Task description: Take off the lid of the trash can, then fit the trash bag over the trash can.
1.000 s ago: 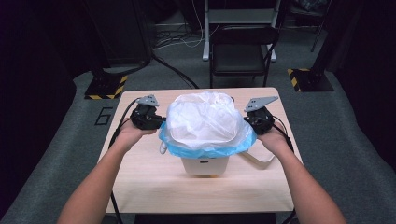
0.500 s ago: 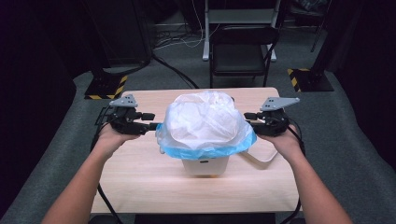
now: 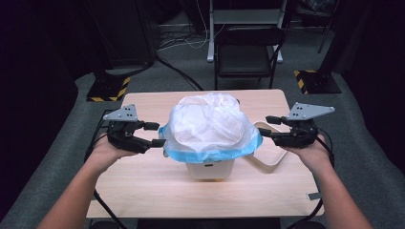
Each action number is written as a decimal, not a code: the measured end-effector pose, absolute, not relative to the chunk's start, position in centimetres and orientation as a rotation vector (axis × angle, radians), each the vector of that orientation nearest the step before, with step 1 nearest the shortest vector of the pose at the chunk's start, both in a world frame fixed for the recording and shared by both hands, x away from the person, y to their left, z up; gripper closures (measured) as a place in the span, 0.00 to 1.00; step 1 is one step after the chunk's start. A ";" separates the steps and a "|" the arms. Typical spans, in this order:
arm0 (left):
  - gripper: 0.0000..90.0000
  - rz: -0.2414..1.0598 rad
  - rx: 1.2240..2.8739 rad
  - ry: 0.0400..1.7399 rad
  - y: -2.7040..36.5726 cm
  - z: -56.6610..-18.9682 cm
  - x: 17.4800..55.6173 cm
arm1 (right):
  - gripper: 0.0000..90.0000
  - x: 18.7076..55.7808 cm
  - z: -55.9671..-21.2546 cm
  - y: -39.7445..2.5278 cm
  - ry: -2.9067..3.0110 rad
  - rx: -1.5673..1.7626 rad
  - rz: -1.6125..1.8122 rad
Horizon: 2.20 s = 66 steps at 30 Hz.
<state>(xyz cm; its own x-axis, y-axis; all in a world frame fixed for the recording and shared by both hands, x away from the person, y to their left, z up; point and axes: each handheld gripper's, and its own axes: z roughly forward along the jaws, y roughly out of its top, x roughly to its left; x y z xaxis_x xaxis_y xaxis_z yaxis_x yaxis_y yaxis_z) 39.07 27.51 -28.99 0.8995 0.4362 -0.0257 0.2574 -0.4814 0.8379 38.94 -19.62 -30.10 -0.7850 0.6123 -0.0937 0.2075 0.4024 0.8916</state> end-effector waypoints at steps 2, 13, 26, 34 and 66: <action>0.37 0.236 2.094 0.477 27.3 -28.8 38.6 | 0.52 38.5 -30.0 -19.3 2.275 0.689 1.361; 0.36 0.180 2.114 0.399 25.2 -29.3 36.6 | 0.46 35.5 -28.1 -17.8 2.303 0.560 1.469; 0.58 0.116 2.153 0.397 23.5 -30.5 37.8 | 0.46 35.8 -29.9 -15.8 2.413 0.529 1.488; 0.84 0.154 2.177 0.354 23.8 -31.2 37.5 | 0.79 35.8 -30.7 -15.2 2.426 0.451 1.513; 0.99 0.114 2.162 0.414 26.6 -35.4 36.8 | 0.99 35.5 -36.6 -15.6 2.584 0.472 1.255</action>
<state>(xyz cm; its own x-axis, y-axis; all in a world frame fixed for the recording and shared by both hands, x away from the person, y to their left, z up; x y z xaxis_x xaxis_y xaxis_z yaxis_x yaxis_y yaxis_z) 36.81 26.61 -35.42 0.9396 0.3350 -0.0705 0.2515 -0.5357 0.8061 35.49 -15.57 -36.60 -0.9217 0.3825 -0.0647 0.1857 0.5813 0.7922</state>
